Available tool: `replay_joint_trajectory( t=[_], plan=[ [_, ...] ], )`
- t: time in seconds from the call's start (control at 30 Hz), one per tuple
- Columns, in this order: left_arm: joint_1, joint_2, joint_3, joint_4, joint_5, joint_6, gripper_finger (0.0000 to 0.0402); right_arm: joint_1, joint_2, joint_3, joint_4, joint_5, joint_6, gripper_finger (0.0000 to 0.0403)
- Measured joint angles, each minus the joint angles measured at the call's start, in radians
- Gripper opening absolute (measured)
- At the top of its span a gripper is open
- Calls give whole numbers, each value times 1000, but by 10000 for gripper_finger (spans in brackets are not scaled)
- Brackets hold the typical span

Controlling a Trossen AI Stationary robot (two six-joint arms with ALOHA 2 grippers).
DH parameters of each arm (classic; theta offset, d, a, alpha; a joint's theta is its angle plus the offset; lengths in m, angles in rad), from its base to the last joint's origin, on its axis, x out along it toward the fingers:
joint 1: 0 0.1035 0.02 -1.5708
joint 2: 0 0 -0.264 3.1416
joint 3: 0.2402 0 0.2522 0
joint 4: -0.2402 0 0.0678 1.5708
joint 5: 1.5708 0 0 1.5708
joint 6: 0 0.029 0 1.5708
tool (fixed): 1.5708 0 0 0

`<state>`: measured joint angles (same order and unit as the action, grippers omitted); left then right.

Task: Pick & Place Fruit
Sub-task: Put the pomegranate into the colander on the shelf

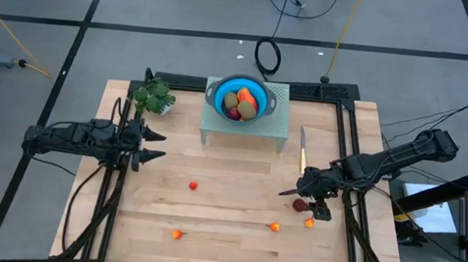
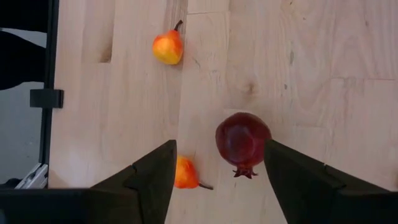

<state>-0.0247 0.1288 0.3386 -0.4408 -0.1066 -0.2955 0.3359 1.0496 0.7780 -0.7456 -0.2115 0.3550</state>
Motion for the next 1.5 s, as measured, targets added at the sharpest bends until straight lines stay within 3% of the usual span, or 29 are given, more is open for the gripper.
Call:
replay_joint_trajectory(
  t=[0.5, 1.0, 1.13, 1.5],
  plan=[
    [0, 0, 0, 0, 0, 6, 292, 0, 0, 0, 0, 0, 26, 241],
    [0, 0, 0, 0, 0, 5, 292, 0, 0, 0, 1, -2, 53, 340],
    [0, 0, 0, 0, 0, 5, 292, 0, 0, 0, 1, -1, 112, 345],
    [0, 0, 0, 0, 0, 12, 292, 0, 1, 0, 23, 50, 61, 343]
  ],
)
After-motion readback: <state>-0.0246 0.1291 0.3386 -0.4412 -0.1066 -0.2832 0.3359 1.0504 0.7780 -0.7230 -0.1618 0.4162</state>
